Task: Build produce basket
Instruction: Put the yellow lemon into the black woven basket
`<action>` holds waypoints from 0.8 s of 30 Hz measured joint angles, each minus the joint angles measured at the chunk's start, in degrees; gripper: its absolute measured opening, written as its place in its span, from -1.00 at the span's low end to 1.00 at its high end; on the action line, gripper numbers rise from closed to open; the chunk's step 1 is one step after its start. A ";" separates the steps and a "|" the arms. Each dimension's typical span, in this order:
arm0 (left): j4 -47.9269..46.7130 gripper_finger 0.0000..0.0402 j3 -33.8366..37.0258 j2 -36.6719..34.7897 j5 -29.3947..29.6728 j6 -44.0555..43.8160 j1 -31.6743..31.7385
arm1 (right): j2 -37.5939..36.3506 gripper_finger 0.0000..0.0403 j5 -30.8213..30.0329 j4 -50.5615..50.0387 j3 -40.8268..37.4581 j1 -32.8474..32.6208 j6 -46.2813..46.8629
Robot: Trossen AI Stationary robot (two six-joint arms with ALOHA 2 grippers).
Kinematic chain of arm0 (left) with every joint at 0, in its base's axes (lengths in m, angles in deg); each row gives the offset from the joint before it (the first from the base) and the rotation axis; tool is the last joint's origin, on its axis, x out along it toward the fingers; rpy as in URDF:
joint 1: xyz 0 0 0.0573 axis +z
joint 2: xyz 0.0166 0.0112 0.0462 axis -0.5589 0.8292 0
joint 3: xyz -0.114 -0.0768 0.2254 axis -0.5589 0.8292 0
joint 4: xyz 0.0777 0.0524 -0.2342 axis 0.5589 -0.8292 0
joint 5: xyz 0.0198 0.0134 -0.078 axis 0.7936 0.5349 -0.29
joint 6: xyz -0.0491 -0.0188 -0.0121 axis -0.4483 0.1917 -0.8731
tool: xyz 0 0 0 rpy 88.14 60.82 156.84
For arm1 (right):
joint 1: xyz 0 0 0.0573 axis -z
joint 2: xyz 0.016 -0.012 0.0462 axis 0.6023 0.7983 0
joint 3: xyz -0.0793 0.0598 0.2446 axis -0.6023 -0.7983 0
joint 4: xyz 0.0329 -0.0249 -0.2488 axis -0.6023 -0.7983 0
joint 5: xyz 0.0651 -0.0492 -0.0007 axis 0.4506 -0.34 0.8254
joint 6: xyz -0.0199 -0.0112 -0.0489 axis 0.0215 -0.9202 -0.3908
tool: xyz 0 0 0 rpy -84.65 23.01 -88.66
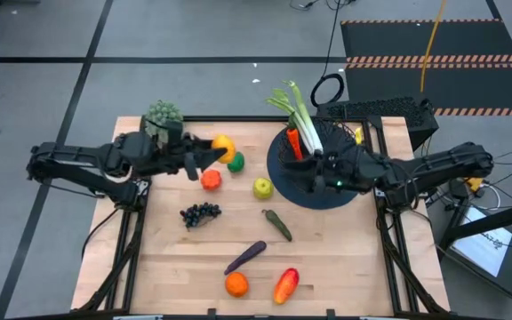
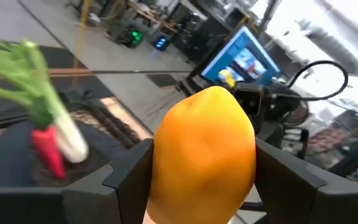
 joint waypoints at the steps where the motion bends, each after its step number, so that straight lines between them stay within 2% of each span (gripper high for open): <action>1: 1.25 0.21 0.00 0.78 -0.76 -0.03 0.00 | 0.88 0.10 0.01 1.85 0.00 -0.38 -1.25; 8: 12.44 0.21 -0.03 6.38 -2.88 -0.94 0.00 | 6.39 0.41 -0.21 9.73 0.00 -1.64 -5.37; 12: 17.48 0.21 0.00 9.75 -4.05 -0.36 0.00 | 9.04 0.53 -0.47 13.46 0.00 -1.38 -5.17; 16: 20.89 0.21 0.00 11.96 -6.68 1.53 0.00 | 10.53 0.57 -3.12 15.10 0.00 -1.36 -6.63; 24: 21.13 0.21 0.00 14.01 -8.93 4.38 -0.08 | 10.99 0.56 -3.16 16.15 -0.02 -0.75 -8.75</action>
